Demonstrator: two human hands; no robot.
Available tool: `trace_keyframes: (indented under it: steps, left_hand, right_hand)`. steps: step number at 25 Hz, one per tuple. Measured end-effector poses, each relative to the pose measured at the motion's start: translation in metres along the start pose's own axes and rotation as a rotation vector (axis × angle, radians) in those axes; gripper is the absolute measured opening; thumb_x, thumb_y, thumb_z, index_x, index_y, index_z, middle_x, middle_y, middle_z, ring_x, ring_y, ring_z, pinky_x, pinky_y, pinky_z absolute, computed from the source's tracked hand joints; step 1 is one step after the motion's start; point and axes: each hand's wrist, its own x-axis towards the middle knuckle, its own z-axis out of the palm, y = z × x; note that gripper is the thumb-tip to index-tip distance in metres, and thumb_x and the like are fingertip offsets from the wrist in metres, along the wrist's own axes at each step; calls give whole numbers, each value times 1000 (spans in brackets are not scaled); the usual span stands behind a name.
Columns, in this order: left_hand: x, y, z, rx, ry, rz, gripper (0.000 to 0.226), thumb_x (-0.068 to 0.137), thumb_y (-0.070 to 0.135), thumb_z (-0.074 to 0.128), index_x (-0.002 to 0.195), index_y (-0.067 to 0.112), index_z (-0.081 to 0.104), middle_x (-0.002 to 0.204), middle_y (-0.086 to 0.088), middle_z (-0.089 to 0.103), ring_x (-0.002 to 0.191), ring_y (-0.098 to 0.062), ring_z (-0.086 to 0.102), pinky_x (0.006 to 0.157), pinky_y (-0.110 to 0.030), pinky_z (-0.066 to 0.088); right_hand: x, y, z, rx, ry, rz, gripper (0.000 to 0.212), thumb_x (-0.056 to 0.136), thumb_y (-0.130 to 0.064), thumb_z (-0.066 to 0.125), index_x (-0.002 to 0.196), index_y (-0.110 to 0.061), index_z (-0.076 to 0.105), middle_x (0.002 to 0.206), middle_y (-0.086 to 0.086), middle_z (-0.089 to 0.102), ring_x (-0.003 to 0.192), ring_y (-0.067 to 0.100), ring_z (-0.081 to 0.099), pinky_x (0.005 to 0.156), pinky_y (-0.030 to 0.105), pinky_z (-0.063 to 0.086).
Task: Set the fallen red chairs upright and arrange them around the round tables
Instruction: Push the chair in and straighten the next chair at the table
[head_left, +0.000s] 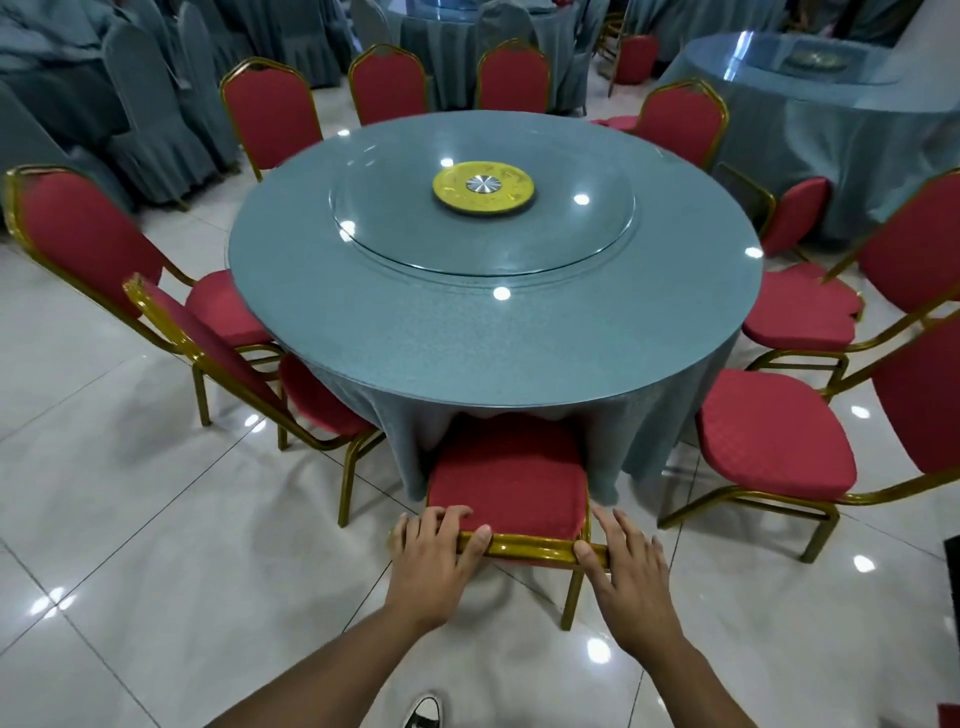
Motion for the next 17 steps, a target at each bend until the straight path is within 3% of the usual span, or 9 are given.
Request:
trace_keyframes:
  steps: [6,13,17]
  left_hand:
    - [34,9,-2,-30,-62,-42,76,86,84,-3,136,45,39,132,8,48,134,-18,38,123,-46,3]
    - [49,21,-1,-48,-70,-63,78,84,84,-4,140,46,35,139,8,45,139,-18,34,123,-46,-2]
    - [53,36,5,-60,-66,-79,86,78,87,-10,140,46,34,141,7,43,140,-18,31,124,-48,-2]
  right_hand:
    - [40,-3,-10,-40,-27,112,82,83,-86,-7,155,-47,-3,169,2,1,155,24,0,123,53,0]
    - [61,1,-17,-46,-42,109,72,94,-73,7,158,-41,4,169,1,4,155,21,0,124,50,6]
    - [74,11,-37,-283,-145,43,77,91,-64,-8,160,-32,9,169,1,-5,155,24,-6,125,49,8]
